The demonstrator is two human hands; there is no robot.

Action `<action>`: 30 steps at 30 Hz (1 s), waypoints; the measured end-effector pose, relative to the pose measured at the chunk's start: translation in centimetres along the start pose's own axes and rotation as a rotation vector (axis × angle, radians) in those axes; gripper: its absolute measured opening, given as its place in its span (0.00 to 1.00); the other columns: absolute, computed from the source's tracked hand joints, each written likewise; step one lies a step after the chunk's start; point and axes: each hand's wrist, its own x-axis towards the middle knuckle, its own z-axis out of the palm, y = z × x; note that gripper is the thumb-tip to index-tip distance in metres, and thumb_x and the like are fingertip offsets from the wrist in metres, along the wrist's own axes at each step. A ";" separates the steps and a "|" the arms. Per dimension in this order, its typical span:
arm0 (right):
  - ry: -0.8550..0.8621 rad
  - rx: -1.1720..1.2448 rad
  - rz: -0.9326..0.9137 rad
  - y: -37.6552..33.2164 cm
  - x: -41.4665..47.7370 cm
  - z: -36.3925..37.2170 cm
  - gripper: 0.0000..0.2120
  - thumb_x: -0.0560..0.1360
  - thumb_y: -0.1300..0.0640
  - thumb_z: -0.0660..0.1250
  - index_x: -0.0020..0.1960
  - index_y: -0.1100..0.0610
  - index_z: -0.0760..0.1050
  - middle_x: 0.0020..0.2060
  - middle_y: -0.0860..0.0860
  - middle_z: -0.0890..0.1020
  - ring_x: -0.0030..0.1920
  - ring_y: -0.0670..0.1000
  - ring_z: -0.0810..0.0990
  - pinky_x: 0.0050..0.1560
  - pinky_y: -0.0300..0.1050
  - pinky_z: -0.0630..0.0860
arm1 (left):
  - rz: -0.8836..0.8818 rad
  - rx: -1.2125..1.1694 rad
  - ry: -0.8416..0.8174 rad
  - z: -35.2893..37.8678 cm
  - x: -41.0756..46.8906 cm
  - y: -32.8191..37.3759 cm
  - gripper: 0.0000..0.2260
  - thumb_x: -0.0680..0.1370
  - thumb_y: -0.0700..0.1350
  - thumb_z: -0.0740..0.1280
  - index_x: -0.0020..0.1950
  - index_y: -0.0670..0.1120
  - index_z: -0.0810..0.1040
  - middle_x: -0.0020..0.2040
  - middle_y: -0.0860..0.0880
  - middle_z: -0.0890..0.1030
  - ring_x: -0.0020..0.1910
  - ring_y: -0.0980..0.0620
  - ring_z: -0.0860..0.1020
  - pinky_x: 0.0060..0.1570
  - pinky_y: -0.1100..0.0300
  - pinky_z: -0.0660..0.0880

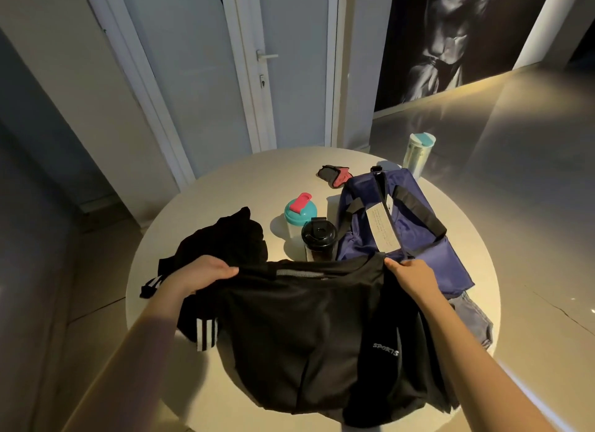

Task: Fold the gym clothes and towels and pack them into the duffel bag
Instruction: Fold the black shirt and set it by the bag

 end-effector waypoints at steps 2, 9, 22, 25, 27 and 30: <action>0.048 0.030 0.002 -0.7 1.1 1.0 0.20 0.78 0.47 0.62 0.34 0.61 0.71 0.32 0.57 0.75 0.35 0.54 0.73 0.39 0.46 0.67 | 0.028 -0.017 0.079 0.0 2.3 0.5 0.11 0.77 0.51 0.67 0.48 0.43 0.82 0.51 0.44 0.81 0.54 0.45 0.78 0.62 0.49 0.72; 0.023 0.015 -0.095 -1.6 4.3 5.0 0.16 0.76 0.59 0.66 0.63 0.61 0.72 0.59 0.58 0.76 0.62 0.59 0.74 0.62 0.50 0.68 | 0.105 0.061 0.301 2.9 8.9 1.0 0.17 0.80 0.42 0.62 0.69 0.43 0.71 0.66 0.44 0.74 0.66 0.45 0.71 0.66 0.54 0.67; 0.029 -0.440 -0.018 6.6 -8.5 11.2 0.18 0.75 0.41 0.63 0.53 0.56 0.74 0.49 0.53 0.77 0.52 0.56 0.77 0.43 0.46 0.69 | 0.297 0.435 0.319 15.0 2.5 -10.0 0.09 0.73 0.52 0.71 0.45 0.47 0.78 0.43 0.50 0.79 0.48 0.46 0.78 0.42 0.55 0.68; -0.149 -0.468 0.051 8.1 -10.0 12.0 0.30 0.71 0.34 0.63 0.64 0.53 0.68 0.58 0.53 0.74 0.59 0.56 0.74 0.52 0.49 0.72 | 0.204 0.569 0.086 16.6 1.8 -11.8 0.30 0.73 0.63 0.64 0.72 0.52 0.65 0.69 0.54 0.67 0.69 0.50 0.65 0.64 0.53 0.61; -0.301 -0.439 0.028 9.1 -10.5 12.9 0.37 0.70 0.35 0.65 0.71 0.53 0.60 0.66 0.54 0.68 0.66 0.57 0.68 0.60 0.51 0.71 | 0.252 0.614 -0.002 17.4 1.6 -12.6 0.37 0.70 0.65 0.65 0.76 0.57 0.58 0.74 0.56 0.59 0.73 0.50 0.58 0.69 0.49 0.56; -0.407 -0.517 -0.022 10.5 -11.2 14.9 0.41 0.72 0.43 0.68 0.76 0.54 0.51 0.76 0.55 0.53 0.74 0.58 0.56 0.71 0.49 0.61 | 0.301 0.782 -0.055 18.2 1.5 -13.8 0.40 0.59 0.67 0.68 0.70 0.58 0.68 0.72 0.53 0.68 0.69 0.46 0.68 0.62 0.43 0.68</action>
